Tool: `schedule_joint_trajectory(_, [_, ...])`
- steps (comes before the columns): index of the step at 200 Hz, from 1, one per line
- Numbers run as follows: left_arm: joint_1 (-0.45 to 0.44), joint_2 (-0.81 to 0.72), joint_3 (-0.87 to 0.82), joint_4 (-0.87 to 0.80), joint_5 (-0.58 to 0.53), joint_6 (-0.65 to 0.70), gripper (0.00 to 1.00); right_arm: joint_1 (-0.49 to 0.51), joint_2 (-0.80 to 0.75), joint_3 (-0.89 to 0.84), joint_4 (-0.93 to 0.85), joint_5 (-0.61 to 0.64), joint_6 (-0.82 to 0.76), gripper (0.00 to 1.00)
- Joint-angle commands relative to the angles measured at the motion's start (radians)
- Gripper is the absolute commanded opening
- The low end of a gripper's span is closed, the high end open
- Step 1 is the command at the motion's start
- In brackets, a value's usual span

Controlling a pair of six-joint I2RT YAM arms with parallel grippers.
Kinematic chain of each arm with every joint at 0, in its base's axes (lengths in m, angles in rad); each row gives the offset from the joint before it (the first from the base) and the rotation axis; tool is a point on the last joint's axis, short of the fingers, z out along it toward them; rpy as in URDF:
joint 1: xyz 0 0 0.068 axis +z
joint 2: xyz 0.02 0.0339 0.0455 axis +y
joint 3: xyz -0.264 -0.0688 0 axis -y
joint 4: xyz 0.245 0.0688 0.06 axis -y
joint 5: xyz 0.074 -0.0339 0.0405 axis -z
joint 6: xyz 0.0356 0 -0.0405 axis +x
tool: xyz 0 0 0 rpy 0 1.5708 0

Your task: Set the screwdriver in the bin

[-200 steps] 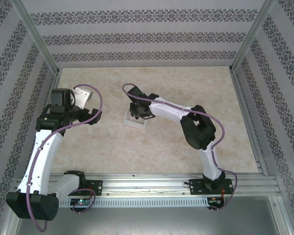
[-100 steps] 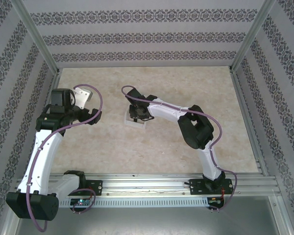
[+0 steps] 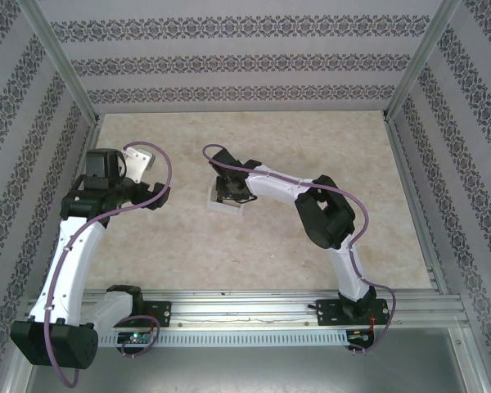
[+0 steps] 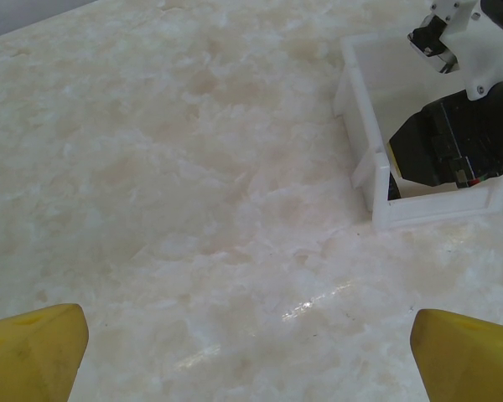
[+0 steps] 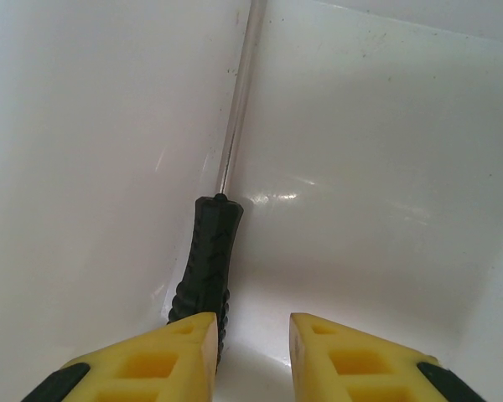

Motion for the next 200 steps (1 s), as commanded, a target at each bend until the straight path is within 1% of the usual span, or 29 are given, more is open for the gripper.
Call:
schedule_joint_trajectory(1, [-0.015,-0.012,-0.009,-0.021,-0.006,0.025,0.99,0.014,-0.003,0.03,-0.013,0.01,0.004,0.3])
schedule_joint_trajectory(26, [-0.015,-0.01,-0.005,-0.023,-0.007,0.027,0.99,0.018,-0.013,0.042,-0.023,0.028,-0.011,0.3])
schedule_joint_trajectory(53, [-0.016,-0.008,-0.007,-0.015,0.001,0.019,0.99,0.028,-0.026,0.088,-0.07,0.064,-0.048,0.32])
schedule_joint_trajectory(73, [-0.015,0.008,-0.009,-0.014,0.022,0.006,0.99,0.04,-0.056,0.111,-0.094,0.089,-0.074,0.34])
schedule_joint_trajectory(86, [-0.015,0.026,-0.001,-0.018,0.024,0.006,0.99,0.053,-0.091,0.112,-0.106,0.121,-0.097,0.37])
schedule_joint_trajectory(120, [-0.016,0.074,0.01,0.033,-0.042,-0.055,0.99,0.078,-0.217,0.058,-0.08,0.195,-0.171,0.48])
schedule_joint_trajectory(153, [-0.015,0.122,0.011,0.096,-0.091,-0.127,0.99,0.078,-0.405,-0.092,0.026,0.267,-0.273,0.62])
schedule_joint_trajectory(166, [-0.015,0.141,0.0,0.135,-0.124,-0.162,0.99,0.077,-0.463,-0.129,0.026,0.307,-0.337,0.64])
schedule_joint_trajectory(177, [-0.015,0.147,-0.027,0.187,-0.171,-0.202,0.99,0.074,-0.508,-0.167,0.035,0.344,-0.39,0.74])
schedule_joint_trajectory(180, [-0.015,0.148,-0.037,0.204,-0.178,-0.21,0.99,0.072,-0.519,-0.18,0.042,0.351,-0.404,0.81])
schedule_joint_trajectory(182, [-0.015,0.148,-0.045,0.214,-0.181,-0.215,0.99,0.07,-0.527,-0.189,0.047,0.353,-0.413,0.83])
schedule_joint_trajectory(195, [-0.013,0.141,-0.104,0.3,-0.185,-0.238,0.99,0.054,-0.572,-0.231,0.056,0.355,-0.479,0.89])
schedule_joint_trajectory(200, [-0.013,0.135,-0.13,0.334,-0.187,-0.246,0.99,0.055,-0.589,-0.253,0.071,0.399,-0.5,0.89])
